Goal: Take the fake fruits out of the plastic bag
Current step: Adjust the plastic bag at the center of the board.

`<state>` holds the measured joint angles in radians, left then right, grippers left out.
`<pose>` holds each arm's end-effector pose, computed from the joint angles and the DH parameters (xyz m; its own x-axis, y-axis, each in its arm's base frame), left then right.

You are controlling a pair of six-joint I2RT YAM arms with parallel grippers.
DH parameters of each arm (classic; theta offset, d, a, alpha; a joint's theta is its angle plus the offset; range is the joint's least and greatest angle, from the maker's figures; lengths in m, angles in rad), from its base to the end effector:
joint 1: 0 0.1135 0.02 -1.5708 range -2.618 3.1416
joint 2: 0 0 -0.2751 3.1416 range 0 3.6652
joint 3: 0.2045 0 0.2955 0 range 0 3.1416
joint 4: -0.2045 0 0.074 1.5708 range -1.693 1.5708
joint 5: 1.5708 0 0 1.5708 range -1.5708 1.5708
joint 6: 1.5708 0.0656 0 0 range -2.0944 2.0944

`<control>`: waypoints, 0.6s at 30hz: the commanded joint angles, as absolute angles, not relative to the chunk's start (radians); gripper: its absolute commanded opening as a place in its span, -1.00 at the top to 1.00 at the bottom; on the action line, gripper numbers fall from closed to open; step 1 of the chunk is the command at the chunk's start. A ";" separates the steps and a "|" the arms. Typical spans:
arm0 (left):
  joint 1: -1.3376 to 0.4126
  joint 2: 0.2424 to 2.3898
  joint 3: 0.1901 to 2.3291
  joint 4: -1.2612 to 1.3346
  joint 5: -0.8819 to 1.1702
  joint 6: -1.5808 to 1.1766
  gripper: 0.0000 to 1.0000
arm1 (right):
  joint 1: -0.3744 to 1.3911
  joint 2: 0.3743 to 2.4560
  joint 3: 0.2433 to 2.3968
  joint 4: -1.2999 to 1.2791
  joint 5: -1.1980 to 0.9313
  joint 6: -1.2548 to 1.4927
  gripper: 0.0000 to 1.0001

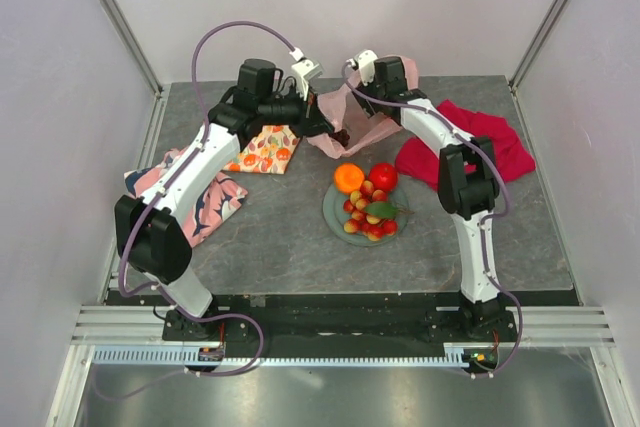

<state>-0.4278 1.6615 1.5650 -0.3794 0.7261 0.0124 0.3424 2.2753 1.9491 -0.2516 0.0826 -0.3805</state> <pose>0.3896 -0.2255 0.3629 -0.4063 0.1955 -0.8926 0.8523 0.4331 -0.2931 0.5747 0.1991 0.2111 -0.3776 -0.5275 -0.7610 -0.4413 0.8250 -0.3529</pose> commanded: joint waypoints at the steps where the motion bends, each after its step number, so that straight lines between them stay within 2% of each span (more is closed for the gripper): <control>1: -0.433 1.628 1.536 -0.463 0.776 0.106 0.97 | 0.318 2.327 2.019 -0.309 0.209 -0.388 -0.51; 3: -0.433 1.571 1.513 -0.488 0.772 0.120 0.97 | 0.287 2.233 1.942 -0.339 0.163 -0.350 -0.51; 7: -0.434 1.442 1.451 -0.558 0.764 0.173 0.96 | 0.259 1.975 1.604 -0.348 0.144 -0.279 -0.51; 11: -0.434 1.376 1.431 -0.594 0.744 0.190 0.97 | 0.258 1.793 1.496 -0.367 0.108 -0.239 -0.53; 14: -0.437 1.413 1.434 -0.586 0.752 0.192 0.97 | 0.259 1.802 1.531 -0.362 0.029 -0.242 -0.52; 18: -0.448 1.476 1.482 -0.523 0.765 0.163 0.97 | 0.258 1.962 1.667 -0.382 -0.024 -0.270 -0.47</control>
<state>-0.4347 1.4048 1.4338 -0.5648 0.7441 0.1467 0.2565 1.8324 1.5757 -0.3893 0.0551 -0.2722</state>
